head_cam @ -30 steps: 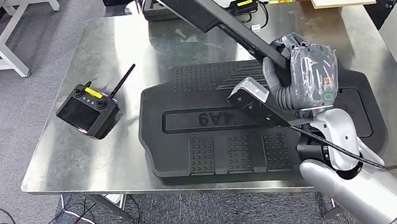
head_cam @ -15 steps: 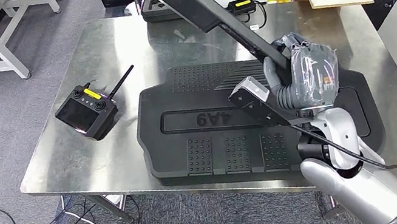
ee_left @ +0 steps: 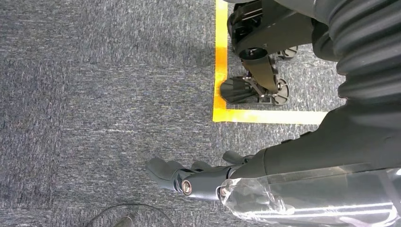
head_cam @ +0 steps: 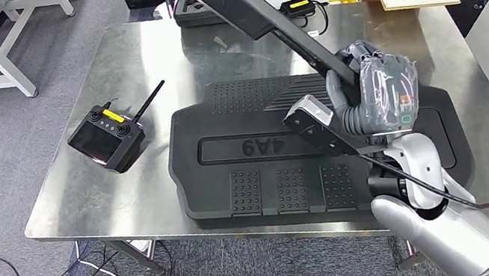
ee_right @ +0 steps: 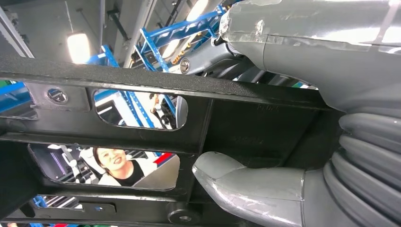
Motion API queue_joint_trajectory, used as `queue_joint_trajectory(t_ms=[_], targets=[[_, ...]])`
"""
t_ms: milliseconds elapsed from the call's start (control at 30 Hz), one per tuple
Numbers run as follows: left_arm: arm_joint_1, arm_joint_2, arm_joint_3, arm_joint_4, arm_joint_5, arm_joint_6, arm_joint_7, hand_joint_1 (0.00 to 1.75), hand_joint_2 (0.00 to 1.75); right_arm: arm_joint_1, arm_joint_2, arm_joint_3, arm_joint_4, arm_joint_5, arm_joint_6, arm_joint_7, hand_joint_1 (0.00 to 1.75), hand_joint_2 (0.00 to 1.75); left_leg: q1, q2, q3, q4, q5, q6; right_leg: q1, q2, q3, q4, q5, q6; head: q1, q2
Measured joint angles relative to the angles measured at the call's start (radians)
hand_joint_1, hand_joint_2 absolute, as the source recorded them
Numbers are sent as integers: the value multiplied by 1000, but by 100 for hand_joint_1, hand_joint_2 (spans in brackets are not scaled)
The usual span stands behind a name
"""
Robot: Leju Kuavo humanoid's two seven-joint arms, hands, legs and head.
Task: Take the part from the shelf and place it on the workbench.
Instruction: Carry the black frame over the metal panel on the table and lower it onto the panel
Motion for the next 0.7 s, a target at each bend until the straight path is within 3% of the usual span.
queue_joint_trajectory(t_ms=[700], targets=[[0,0,0,0,-4,-6,4,0,175,6,-13,-10,0,61,27,19,175,175,0,0,0,0,0,0,0,0,0,0,0,0,-2,0]])
